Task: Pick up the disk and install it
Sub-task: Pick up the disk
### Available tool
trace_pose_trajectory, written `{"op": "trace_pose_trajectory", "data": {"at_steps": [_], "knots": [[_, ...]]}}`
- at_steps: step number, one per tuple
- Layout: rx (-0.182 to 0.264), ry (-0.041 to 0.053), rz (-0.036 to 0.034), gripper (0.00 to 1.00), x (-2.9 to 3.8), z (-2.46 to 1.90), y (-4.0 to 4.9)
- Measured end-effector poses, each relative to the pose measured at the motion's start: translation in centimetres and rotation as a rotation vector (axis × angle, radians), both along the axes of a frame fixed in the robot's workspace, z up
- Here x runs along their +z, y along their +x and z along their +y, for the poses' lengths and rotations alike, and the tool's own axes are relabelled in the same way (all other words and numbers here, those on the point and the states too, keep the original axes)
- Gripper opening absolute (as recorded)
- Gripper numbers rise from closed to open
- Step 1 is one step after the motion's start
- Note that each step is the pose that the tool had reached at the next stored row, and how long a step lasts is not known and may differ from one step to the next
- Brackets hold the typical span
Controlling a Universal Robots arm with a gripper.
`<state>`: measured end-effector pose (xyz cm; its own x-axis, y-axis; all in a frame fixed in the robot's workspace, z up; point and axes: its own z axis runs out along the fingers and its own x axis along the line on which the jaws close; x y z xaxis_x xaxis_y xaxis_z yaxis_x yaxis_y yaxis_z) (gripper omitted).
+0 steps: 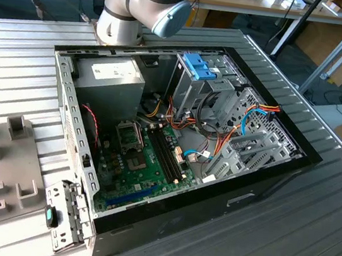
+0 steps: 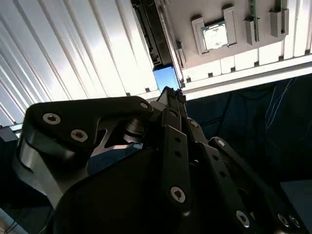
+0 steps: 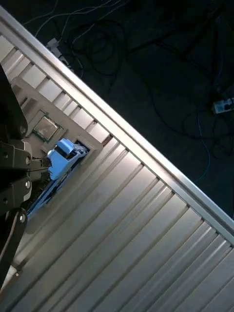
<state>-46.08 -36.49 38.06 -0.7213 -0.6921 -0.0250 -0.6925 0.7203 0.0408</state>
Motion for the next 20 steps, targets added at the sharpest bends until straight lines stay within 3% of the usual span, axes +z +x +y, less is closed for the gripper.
{"op": "trace_pose_trajectory", "data": {"at_steps": [1,2,7,9,13,20], "knots": [[0.067,0.0000,0.0000,0.11,0.00,0.00,0.00],[0.091,0.0000,0.0000,0.11,0.00,0.00,0.00],[0.105,-0.0001,0.0000,0.11,0.00,0.00,0.00],[0.196,-0.0001,0.0001,0.11,0.00,0.00,0.00],[0.332,-0.0001,0.0000,0.11,0.00,0.00,0.00],[0.351,-0.0001,0.0000,0.11,0.00,0.00,0.00]]}}
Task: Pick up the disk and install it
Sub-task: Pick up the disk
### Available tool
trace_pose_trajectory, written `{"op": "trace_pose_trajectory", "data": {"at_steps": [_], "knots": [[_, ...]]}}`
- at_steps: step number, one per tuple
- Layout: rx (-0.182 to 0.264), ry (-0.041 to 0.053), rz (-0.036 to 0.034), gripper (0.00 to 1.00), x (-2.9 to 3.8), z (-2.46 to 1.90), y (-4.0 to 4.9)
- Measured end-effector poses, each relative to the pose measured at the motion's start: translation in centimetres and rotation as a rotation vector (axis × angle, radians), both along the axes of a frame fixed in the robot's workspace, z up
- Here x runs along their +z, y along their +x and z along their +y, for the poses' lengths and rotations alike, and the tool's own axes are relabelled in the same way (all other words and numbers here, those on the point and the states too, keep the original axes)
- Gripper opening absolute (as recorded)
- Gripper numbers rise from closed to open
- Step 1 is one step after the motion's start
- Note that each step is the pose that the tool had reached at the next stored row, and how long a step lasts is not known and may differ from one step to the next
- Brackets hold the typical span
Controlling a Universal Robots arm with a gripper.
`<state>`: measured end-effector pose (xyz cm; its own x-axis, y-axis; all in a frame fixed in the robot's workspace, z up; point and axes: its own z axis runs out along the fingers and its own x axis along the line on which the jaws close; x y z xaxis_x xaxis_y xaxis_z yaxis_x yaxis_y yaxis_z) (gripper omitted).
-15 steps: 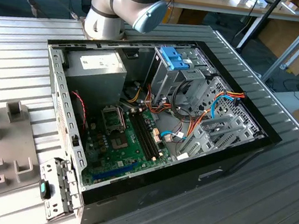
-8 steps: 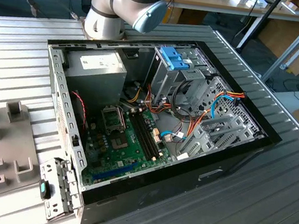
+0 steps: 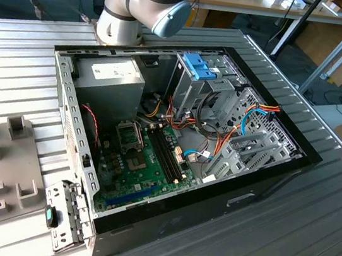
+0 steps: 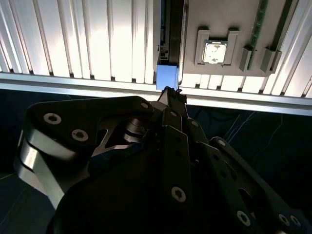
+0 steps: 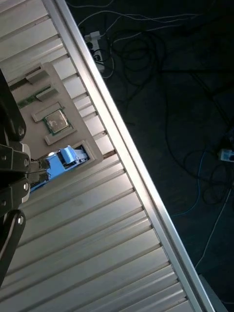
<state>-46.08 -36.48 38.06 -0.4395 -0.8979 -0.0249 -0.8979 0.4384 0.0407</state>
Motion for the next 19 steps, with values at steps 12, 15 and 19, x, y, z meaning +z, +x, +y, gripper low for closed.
{"op": "trace_pose_trajectory", "data": {"at_steps": [12,15,19], "knots": [[0.237,0.0000,0.0000,0.11,-0.02,0.00,0.00],[0.238,0.0000,0.0000,0.11,-0.02,0.00,0.00],[0.310,0.0000,0.0000,0.11,-0.04,0.00,0.00]]}}
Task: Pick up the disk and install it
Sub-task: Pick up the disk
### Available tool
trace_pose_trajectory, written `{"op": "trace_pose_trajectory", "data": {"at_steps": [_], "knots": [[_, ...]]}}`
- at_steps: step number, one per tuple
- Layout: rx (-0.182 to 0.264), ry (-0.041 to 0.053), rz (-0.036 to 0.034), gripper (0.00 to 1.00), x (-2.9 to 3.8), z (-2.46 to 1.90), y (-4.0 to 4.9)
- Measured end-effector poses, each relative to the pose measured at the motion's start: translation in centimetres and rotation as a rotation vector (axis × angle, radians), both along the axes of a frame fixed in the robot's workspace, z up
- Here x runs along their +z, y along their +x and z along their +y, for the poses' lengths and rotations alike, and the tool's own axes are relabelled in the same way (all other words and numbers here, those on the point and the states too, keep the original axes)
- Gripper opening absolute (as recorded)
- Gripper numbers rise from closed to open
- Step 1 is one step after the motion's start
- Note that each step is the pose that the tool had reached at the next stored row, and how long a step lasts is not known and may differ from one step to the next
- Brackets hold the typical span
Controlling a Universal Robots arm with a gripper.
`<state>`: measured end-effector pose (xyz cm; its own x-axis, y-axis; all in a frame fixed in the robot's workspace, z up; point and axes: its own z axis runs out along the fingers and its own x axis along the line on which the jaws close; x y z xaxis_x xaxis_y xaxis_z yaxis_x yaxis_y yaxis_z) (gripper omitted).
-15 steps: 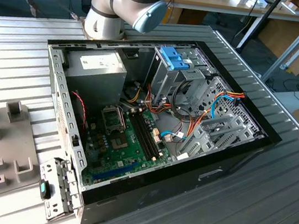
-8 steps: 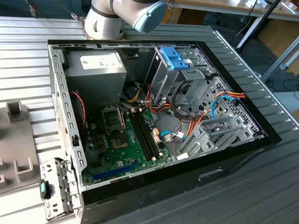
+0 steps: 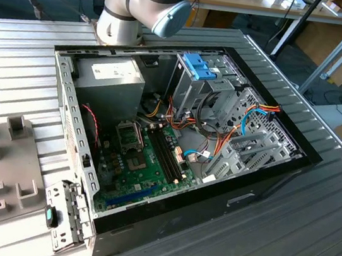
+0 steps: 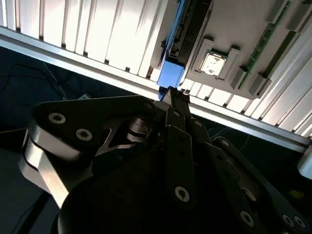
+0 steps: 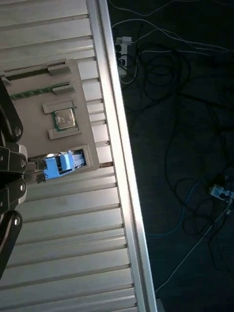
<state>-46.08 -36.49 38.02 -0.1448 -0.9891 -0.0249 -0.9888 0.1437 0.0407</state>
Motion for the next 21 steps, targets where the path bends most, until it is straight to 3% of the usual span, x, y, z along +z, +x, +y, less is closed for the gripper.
{"op": "trace_pose_trajectory", "data": {"at_steps": [3,4,12,21], "knots": [[0.137,0.0000,0.0001,0.11,-0.04,0.00,0.00],[0.158,0.0000,0.0000,0.11,-0.04,0.00,0.00],[0.164,0.0004,-0.0001,0.11,-0.05,0.01,0.04],[0.182,0.0003,-0.0001,0.11,-0.09,0.01,1.02]]}}
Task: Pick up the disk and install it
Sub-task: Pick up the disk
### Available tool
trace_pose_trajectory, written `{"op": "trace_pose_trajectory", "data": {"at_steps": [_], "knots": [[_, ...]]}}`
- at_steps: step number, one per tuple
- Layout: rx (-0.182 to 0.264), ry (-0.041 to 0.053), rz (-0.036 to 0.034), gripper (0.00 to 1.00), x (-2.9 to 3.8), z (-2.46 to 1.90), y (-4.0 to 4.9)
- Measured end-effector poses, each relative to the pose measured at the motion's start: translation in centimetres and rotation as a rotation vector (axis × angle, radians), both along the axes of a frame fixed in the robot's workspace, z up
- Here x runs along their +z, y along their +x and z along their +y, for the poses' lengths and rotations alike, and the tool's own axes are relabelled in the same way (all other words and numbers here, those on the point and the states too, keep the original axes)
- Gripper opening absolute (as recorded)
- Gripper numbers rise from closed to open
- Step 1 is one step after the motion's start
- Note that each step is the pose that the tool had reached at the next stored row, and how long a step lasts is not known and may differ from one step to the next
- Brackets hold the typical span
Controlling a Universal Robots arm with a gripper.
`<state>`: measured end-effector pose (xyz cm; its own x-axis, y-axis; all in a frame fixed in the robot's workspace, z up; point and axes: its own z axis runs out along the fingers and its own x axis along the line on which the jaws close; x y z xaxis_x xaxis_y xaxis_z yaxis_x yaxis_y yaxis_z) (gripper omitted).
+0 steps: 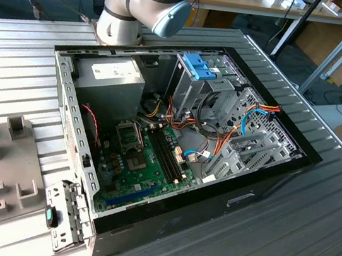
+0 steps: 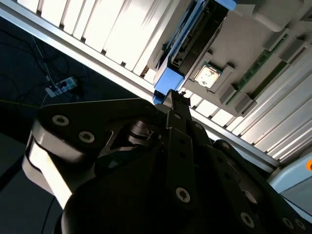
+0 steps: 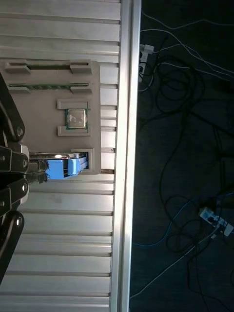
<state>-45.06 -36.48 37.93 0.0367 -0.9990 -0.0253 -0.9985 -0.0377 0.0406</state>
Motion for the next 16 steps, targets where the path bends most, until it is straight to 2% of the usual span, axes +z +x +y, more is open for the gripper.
{"op": "trace_pose_trajectory", "data": {"at_steps": [8,13,14,16], "knots": [[0.002,-0.0001,0.0001,0.11,-0.03,-0.01,0.02],[0.002,-0.0001,0.0001,0.42,-0.03,-0.01,0.02],[0.002,-0.0001,0.0001,0.42,-0.03,-0.01,0.02],[0.003,-0.0001,0.0001,0.54,-0.03,-0.01,0.02]]}}
